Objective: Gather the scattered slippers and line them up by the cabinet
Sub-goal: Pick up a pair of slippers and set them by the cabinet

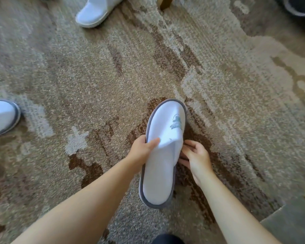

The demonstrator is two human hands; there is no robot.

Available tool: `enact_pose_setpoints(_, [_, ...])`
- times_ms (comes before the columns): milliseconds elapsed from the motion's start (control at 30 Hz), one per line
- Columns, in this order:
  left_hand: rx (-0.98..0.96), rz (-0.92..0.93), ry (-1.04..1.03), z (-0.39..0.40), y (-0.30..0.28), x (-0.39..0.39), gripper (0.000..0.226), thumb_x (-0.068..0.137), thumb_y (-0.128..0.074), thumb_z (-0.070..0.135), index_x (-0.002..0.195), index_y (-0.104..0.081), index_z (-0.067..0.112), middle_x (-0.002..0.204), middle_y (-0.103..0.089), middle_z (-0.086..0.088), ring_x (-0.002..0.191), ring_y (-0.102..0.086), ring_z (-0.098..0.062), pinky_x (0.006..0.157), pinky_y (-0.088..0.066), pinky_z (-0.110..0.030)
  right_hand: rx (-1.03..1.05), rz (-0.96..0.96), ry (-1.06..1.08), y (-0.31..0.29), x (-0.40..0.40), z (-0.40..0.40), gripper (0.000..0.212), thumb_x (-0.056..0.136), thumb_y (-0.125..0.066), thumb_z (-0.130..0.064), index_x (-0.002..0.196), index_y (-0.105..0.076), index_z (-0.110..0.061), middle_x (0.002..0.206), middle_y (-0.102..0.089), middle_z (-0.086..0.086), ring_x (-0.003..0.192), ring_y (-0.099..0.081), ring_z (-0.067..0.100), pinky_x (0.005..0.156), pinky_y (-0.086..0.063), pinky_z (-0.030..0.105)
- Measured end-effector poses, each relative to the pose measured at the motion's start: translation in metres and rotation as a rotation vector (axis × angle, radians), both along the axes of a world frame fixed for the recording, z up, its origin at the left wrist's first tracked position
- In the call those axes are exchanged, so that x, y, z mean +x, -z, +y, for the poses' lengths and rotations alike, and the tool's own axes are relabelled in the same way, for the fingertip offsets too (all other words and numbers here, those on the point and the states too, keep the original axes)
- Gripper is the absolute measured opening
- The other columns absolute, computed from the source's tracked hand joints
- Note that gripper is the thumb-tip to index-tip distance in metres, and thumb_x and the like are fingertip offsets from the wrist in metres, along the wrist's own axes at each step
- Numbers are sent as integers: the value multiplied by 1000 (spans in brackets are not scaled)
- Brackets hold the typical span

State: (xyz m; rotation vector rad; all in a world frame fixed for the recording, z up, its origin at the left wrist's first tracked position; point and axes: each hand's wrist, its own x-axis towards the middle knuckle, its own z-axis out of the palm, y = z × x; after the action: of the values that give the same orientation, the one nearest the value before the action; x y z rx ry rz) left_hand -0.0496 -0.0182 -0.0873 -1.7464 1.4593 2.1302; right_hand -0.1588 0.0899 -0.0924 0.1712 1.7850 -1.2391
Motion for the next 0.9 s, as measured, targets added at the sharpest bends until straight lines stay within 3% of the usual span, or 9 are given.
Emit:
enact_pose_setpoints(133, [-97, 16, -27, -46, -26, 17, 17, 85, -58, 19, 95, -58, 6, 102, -64, -20, 88, -62, -33, 82, -51, -48, -48, 79, -125, -17, 2, -32, 20, 87, -54, -11, 106, -50, -14, 91, -61, 1, 77, -61, 16, 70, -53, 29])
enact_pose_setpoints(267, [-239, -5, -133, -111, -81, 68, 10, 85, -58, 18, 87, -57, 8, 92, -61, -15, 80, -58, -27, 74, -50, -42, -20, 287, -392, -53, 20, -83, 10, 85, -56, -11, 90, -56, -20, 98, -62, 8, 91, -58, 23, 86, -46, 37])
enact_pose_setpoints(400, [-373, -41, -285, -171, -135, 152, 13, 85, -58, 19, 90, -57, 7, 89, -59, -12, 72, -56, -20, 65, -48, -34, -47, 412, -656, -97, 71, -157, 8, 84, -56, -6, 92, -58, -8, 90, -59, 10, 85, -55, 21, 75, -40, 24])
enact_pose_setpoints(500, [-438, -122, -398, -198, -163, 229, 22, 85, -56, 18, 100, -57, 2, 98, -61, -18, 84, -57, -25, 76, -49, -40, -55, 491, -861, -129, 124, -213, 9, 85, -56, -11, 94, -58, -10, 88, -58, 7, 85, -54, 21, 75, -40, 27])
enact_pose_setpoints(600, [-431, -203, -524, -206, -182, 302, 17, 85, -53, 16, 99, -57, 5, 106, -62, -21, 90, -58, -28, 80, -47, -40, -26, 531, -1073, -158, 180, -256, 16, 86, -55, -19, 99, -57, -10, 91, -57, 5, 86, -53, 20, 73, -39, 27])
enact_pose_setpoints(733, [-396, -258, -701, -211, -183, 368, 19, 86, -53, 16, 101, -56, 6, 111, -62, -21, 96, -59, -32, 87, -49, -44, -106, 575, -1247, -169, 239, -303, 18, 84, -58, -19, 98, -59, -8, 89, -57, 4, 85, -52, 19, 74, -37, 26])
enact_pose_setpoints(900, [-320, -252, -893, -213, -127, 402, 22, 86, -55, 19, 104, -54, 6, 109, -61, -18, 97, -59, -33, 87, -50, -47, -42, 577, -1263, -106, 282, -354, 29, 84, -58, -21, 108, -55, -5, 106, -59, 12, 90, -51, 20, 77, -38, 29])
